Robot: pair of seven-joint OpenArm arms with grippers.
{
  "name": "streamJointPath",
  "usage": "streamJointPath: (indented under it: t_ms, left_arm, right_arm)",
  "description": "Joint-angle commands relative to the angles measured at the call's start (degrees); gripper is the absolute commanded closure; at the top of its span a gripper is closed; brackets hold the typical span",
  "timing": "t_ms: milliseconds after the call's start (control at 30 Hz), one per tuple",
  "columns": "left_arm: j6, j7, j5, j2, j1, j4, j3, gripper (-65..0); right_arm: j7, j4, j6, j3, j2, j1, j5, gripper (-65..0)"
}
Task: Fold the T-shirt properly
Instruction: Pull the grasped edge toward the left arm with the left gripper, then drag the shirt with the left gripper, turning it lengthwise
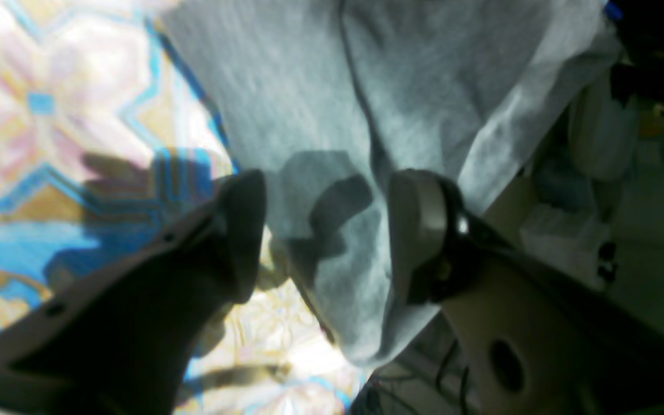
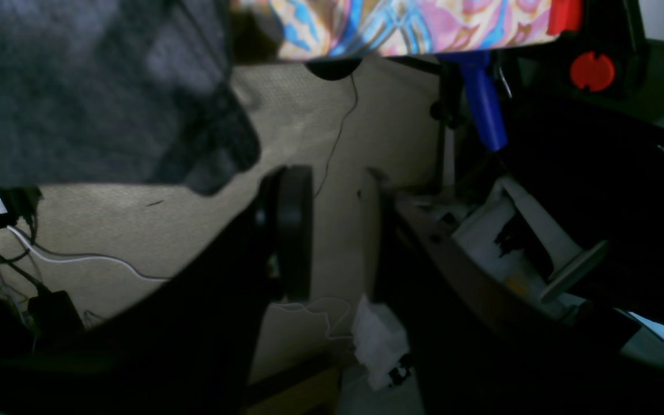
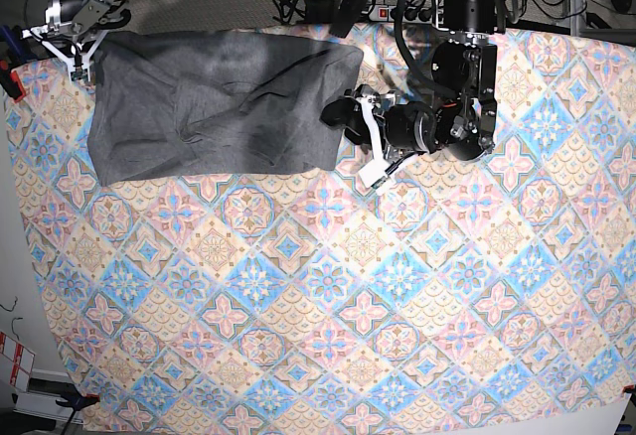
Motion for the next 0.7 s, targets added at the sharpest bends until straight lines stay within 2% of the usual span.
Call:
streamJointPath:
  t_ms: [0, 267, 433, 567, 667]
  left_arm:
    - [-0.1, -0.4, -0.4, 0.0, -0.7, 0.6, 0.0, -31.7]
    - [-0.1, -0.4, 2.3, 0.1, -1.3, -5.2, 0.3, -31.9]
    - [-0.1, -0.4, 2.3, 0.3, -2.7, -14.6, 0.8, -31.9]
    - [-0.1, -0.4, 1.9, 0.8, -5.2, -21.7, 4.8, -31.9]
    - [-0.1, -3.1, 1.8, 0.9, -5.6, -23.7, 7.6, -31.4]
  right_arm:
    - [0.2, 0.7, -0.5, 0.1, 0.5, 0.0, -0.3, -14.7]
    - [0.2, 0.7, -0.5, 0.0, 0.5, 0.1, -0.3, -14.7]
    - [0.2, 0.7, -0.5, 0.0, 0.5, 0.1, -0.3, -14.7]
    - [0.2, 0.7, -0.5, 0.0, 0.5, 0.1, -0.3, -14.7]
    - [0.2, 0.7, -0.5, 0.0, 0.5, 0.1, -0.3, -14.7]
